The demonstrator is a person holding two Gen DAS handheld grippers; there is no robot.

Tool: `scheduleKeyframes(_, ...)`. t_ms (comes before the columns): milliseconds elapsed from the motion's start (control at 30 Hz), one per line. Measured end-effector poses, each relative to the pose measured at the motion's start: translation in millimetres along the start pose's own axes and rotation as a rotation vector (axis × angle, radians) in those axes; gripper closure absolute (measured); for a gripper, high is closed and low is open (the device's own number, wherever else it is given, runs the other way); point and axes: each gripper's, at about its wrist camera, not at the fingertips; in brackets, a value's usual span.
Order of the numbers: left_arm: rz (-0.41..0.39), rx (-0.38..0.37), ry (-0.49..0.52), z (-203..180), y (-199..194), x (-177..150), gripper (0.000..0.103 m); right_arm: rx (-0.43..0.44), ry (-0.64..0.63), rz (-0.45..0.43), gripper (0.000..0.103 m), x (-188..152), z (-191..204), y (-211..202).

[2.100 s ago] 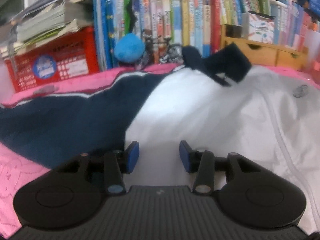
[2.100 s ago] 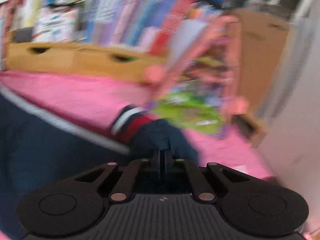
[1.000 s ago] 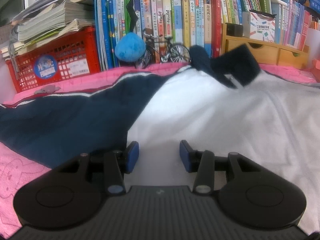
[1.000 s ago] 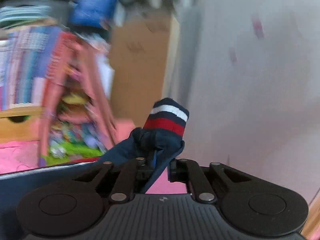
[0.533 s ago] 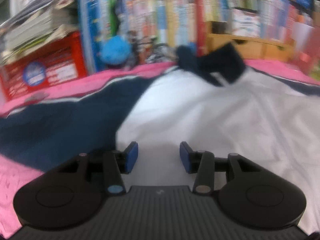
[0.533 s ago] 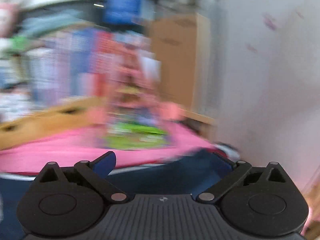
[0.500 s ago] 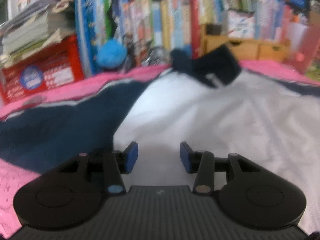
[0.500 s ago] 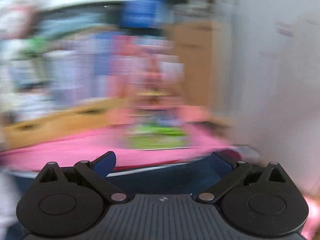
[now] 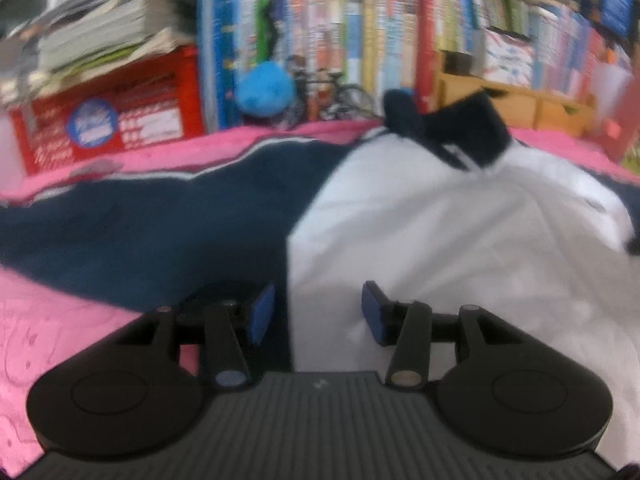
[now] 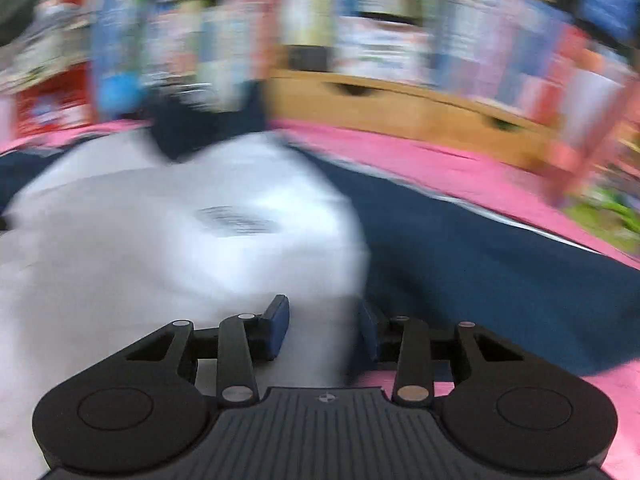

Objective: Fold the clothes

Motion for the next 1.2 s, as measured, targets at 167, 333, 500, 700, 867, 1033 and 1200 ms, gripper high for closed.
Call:
scheduleKeyframes(167, -0.043, -0.022, 0.081, -3, -7, 14, 0.057, -0.169, 0.049, 0.006, 0.068, 23, -24, -21)
scheduleKeyframes(333, -0.1, -0.146, 0.186, -37, -2, 40, 0.057, 0.102, -0.067, -0.061, 0.065, 67, 43, -34)
scheduleKeyframes(500, -0.05, -0.178, 0.188, -66, 40, 50, 0.059, 0.226, -0.161, -0.028, 0.077, 102, 121, 25)
scheduleKeyframes(700, -0.05, -0.183, 0.203, -93, 99, 93, 0.065, 0.227, -0.026, 0.029, 0.091, 128, 126, 122)
scheduleKeyframes(867, -0.035, -0.102, 0.18, -93, 159, 123, 0.067, 0.209, 0.121, -0.024, 0.1, 137, 97, 154)
scheduleKeyframes(1033, -0.009, -0.059, 0.13, -82, 190, 142, 0.061, 0.198, 0.171, -0.054, 0.103, 147, 82, 174)
scheduleKeyframes(1200, -0.035, 0.005, 0.158, -88, 186, 147, 0.065, 0.162, 0.201, -0.039, 0.099, 162, 83, 190)
Point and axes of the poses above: each gripper's, at about its wrist camera, not at the fingertips, and y roughly the way its jaws point, z to its left, x to its top, and after that the axes turned 10 degrees about x, right-handed
